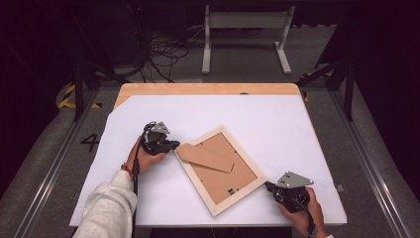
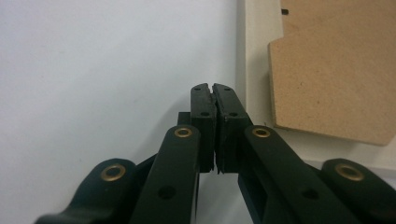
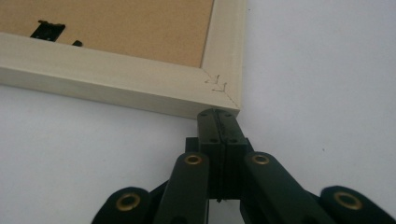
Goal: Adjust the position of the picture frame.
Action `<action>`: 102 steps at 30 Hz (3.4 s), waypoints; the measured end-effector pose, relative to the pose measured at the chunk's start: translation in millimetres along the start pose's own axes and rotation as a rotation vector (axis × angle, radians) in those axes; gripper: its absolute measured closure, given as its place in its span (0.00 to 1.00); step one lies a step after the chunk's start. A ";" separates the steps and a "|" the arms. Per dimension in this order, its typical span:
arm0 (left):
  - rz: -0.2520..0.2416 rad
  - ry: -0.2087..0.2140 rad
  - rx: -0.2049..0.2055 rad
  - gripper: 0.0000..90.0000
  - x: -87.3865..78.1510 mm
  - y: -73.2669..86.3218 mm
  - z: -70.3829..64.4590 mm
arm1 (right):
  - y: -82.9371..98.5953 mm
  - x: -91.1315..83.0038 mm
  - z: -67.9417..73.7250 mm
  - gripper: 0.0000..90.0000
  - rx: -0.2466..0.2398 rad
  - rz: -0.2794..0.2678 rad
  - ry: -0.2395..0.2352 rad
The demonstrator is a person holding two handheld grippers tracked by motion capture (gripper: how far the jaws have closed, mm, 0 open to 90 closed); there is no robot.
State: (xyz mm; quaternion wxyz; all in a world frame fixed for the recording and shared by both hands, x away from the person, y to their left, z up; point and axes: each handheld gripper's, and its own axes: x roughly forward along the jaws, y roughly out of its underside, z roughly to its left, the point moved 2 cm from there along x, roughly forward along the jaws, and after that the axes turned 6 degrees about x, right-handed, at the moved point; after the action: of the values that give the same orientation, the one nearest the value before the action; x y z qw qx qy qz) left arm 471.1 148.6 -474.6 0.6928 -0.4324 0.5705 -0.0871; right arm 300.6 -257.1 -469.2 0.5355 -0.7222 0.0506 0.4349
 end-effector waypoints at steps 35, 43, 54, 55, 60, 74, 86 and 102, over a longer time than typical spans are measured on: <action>0.079 0.047 0.143 0.98 -37.5 35.5 -71.8 | -28.9 33.6 -34.5 1.00 0.061 -0.017 0.039; 0.079 0.059 0.141 0.97 -40.2 38.5 -75.4 | -42.0 48.8 -42.4 1.00 0.073 -0.022 0.051; 0.073 0.071 0.142 0.96 -42.5 42.1 -83.7 | -52.6 60.5 -45.9 1.00 0.074 -0.026 0.067; 0.071 0.066 0.146 0.96 -42.5 42.3 -84.5 | -52.3 59.6 -45.0 1.00 0.063 -0.023 0.066; 0.067 0.065 0.156 0.95 -42.4 42.9 -84.5 | -48.4 50.0 -37.6 1.00 0.014 0.021 0.025; 0.050 0.106 0.118 0.95 -41.7 44.5 -85.5 | -45.3 43.5 -31.7 1.00 0.007 0.050 -0.008; 0.050 0.110 0.129 0.94 -41.4 44.7 -96.4 | -53.2 53.8 -40.3 1.00 0.017 0.036 0.009; 0.044 0.101 0.136 0.93 -41.6 45.1 -97.6 | -51.5 52.2 -39.9 1.00 0.003 0.030 -0.002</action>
State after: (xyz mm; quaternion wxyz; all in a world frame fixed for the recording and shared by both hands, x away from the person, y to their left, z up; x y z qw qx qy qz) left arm 355.8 152.9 -473.9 0.6925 -0.3668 0.6070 -0.1322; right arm 383.4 -247.6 -465.3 0.5302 -0.7200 0.0614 0.4435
